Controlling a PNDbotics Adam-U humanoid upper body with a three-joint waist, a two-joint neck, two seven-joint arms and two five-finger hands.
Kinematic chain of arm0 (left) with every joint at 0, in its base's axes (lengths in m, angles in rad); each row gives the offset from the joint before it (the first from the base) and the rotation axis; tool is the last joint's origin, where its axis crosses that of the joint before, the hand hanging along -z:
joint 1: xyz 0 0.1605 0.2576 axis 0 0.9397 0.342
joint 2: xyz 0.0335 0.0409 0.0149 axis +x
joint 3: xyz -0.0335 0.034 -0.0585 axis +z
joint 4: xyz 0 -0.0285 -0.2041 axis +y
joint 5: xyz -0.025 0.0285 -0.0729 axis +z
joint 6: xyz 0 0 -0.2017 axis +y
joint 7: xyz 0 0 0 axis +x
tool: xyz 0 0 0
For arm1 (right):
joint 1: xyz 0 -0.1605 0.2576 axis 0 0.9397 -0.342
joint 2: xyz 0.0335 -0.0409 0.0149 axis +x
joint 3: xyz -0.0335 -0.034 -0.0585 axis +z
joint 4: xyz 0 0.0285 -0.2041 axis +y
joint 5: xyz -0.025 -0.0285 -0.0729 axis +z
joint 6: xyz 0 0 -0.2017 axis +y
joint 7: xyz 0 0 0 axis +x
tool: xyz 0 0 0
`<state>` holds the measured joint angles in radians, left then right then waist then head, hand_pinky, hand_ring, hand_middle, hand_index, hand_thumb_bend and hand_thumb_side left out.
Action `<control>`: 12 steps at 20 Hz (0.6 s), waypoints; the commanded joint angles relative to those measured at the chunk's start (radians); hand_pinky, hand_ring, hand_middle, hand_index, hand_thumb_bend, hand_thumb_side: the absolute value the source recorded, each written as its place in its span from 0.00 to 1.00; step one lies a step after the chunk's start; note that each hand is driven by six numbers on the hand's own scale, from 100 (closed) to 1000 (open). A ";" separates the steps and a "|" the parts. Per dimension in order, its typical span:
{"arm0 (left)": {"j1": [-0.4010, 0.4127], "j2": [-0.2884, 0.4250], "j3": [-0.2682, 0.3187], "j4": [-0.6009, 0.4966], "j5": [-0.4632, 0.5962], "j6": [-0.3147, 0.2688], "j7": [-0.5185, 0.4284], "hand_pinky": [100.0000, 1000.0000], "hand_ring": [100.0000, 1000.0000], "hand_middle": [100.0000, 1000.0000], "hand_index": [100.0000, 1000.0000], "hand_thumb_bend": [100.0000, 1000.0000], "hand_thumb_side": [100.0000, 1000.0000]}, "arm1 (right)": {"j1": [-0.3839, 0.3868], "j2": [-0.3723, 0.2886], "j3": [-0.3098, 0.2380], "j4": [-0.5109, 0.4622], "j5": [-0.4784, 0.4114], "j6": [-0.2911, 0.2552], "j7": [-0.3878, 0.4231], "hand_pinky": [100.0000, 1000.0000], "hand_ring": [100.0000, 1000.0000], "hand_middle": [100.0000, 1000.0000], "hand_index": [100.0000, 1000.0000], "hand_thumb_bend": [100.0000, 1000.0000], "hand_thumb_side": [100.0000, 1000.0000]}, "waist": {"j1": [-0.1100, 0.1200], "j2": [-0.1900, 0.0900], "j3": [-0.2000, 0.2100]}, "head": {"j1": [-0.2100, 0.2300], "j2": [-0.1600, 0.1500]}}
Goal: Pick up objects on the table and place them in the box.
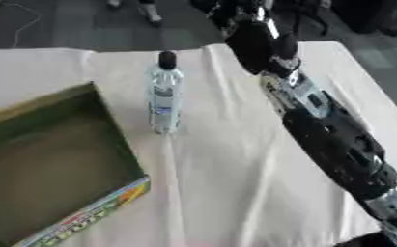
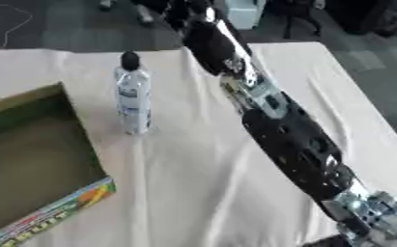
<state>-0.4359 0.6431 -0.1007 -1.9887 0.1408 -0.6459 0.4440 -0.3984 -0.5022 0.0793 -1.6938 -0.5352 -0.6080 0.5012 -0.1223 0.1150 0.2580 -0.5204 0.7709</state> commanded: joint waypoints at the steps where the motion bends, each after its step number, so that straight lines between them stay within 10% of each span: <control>1: -0.009 0.009 0.003 -0.011 0.003 0.001 -0.003 0.74 0.82 0.82 0.76 0.07 1.00 | -0.029 -0.005 -0.004 0.020 0.024 -0.141 0.103 1.00 0.91 0.95 0.95 0.67 0.71 | 0.011 -0.014 0.000 | -0.023 -0.001; 12: -0.012 0.008 0.002 -0.011 0.005 0.001 -0.005 0.74 0.82 0.82 0.76 0.07 1.00 | -0.059 0.015 0.012 0.093 0.083 -0.179 0.091 1.00 0.91 0.94 0.95 0.68 0.71 | 0.011 -0.018 0.004 | -0.011 -0.001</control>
<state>-0.4356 0.6426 -0.1011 -1.9887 0.1414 -0.6445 0.4414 -0.4420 -0.4768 0.0931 -1.5982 -0.4590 -0.6480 0.4613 -0.1206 0.1143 0.2611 -0.5361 0.7709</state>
